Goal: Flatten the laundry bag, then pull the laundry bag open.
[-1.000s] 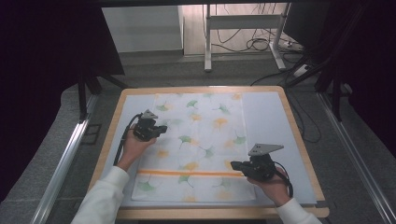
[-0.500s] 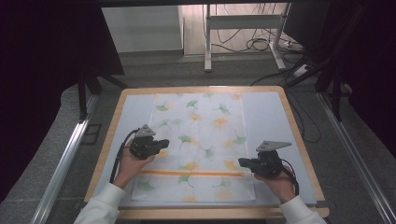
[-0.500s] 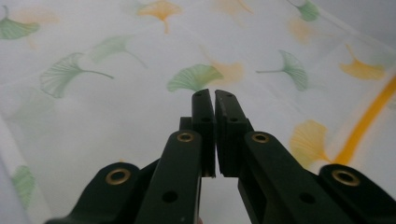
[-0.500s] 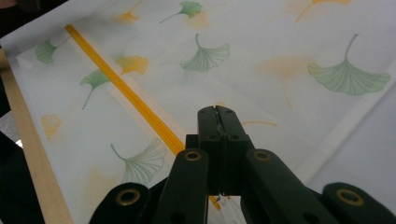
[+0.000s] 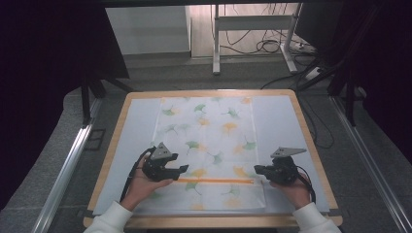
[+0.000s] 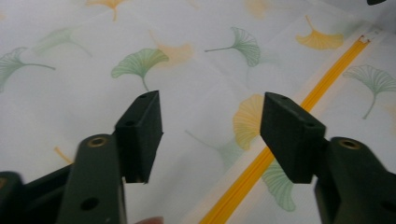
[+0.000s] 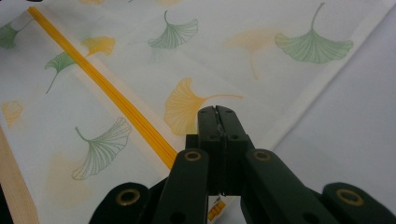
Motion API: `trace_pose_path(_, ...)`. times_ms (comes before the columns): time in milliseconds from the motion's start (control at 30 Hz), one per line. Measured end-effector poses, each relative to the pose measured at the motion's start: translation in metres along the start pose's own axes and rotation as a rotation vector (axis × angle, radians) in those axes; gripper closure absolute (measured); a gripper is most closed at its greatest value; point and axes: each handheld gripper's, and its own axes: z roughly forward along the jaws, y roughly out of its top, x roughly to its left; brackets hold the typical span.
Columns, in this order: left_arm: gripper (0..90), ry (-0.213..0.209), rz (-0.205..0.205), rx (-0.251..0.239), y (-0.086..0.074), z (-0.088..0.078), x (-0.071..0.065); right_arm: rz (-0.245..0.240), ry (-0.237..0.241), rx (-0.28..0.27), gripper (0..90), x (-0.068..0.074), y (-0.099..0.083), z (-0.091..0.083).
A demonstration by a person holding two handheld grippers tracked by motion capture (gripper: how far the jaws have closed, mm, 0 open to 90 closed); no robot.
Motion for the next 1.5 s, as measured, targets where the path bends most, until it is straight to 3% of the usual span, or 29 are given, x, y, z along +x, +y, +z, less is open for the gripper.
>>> trace_pose_path(433,32.9,-0.064,0.040,0.011,0.012,0.013,-0.030,-0.004,-0.007,0.041,89.3,-0.005,-0.003,0.006)
trace_pose_path(767,35.8,-0.118,0.082,0.009,0.024,0.027,-0.054,-0.004,-0.006,0.053,89.3,-0.006,-0.004,0.007)
trace_pose_path(1200,37.2,-0.184,0.133,0.059,0.032,0.059,-0.084,0.009,-0.011,0.067,89.3,-0.006,-0.010,0.005)
trace_pose_path(1500,40.1,-0.210,0.142,0.048,0.046,0.077,-0.101,0.023,-0.011,0.072,89.3,-0.015,-0.007,0.011)
